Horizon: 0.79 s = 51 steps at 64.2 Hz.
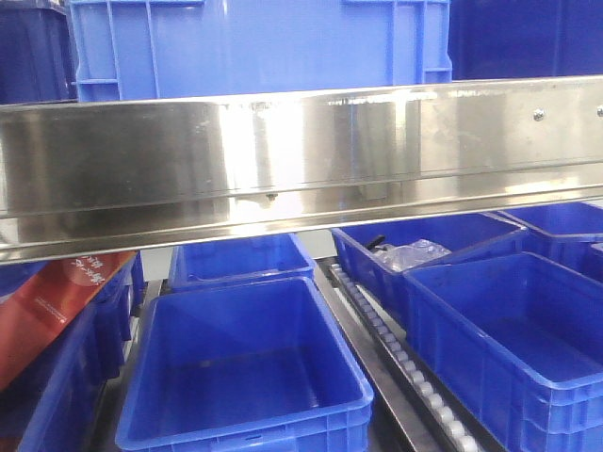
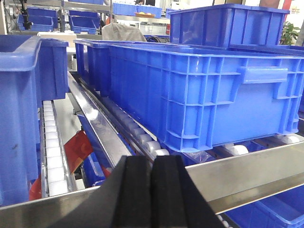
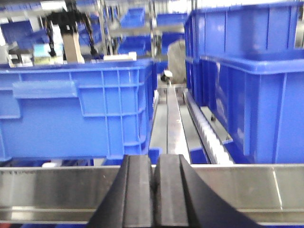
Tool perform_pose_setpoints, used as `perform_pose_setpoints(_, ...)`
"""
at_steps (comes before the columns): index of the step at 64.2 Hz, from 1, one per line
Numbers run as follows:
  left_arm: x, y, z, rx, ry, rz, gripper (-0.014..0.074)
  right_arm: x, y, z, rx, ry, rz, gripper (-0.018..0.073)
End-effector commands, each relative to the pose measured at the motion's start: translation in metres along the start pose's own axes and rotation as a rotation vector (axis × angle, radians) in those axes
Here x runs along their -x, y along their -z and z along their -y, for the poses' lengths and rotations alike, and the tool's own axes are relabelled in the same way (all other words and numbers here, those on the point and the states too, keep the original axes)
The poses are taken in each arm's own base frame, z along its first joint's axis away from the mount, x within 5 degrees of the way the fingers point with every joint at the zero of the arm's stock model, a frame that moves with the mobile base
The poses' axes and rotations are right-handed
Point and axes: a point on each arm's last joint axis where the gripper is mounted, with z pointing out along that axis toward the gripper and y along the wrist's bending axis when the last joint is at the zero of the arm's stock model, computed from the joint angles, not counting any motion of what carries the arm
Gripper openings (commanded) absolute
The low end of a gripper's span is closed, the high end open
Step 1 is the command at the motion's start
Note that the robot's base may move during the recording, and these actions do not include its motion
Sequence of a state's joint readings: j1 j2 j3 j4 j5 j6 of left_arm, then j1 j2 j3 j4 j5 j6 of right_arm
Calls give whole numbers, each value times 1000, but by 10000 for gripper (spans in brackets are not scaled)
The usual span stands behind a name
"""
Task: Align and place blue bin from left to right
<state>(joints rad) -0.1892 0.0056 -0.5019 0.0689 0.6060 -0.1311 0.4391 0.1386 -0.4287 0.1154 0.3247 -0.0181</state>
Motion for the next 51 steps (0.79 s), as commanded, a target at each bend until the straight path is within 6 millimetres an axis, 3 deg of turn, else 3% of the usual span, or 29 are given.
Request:
perform_pose_setpoints(1,2,1,0,-8,2,26,-111,1,1,1,-4,20,42,-154)
perform_pose_setpoints(42,1,1,0,-6,2,23,-111,1,1,1,-4,20,42,-154)
perform_pose_setpoints(51,1,1,-4,127,-51,33,-111,1,1,1,-3,18,42,-154)
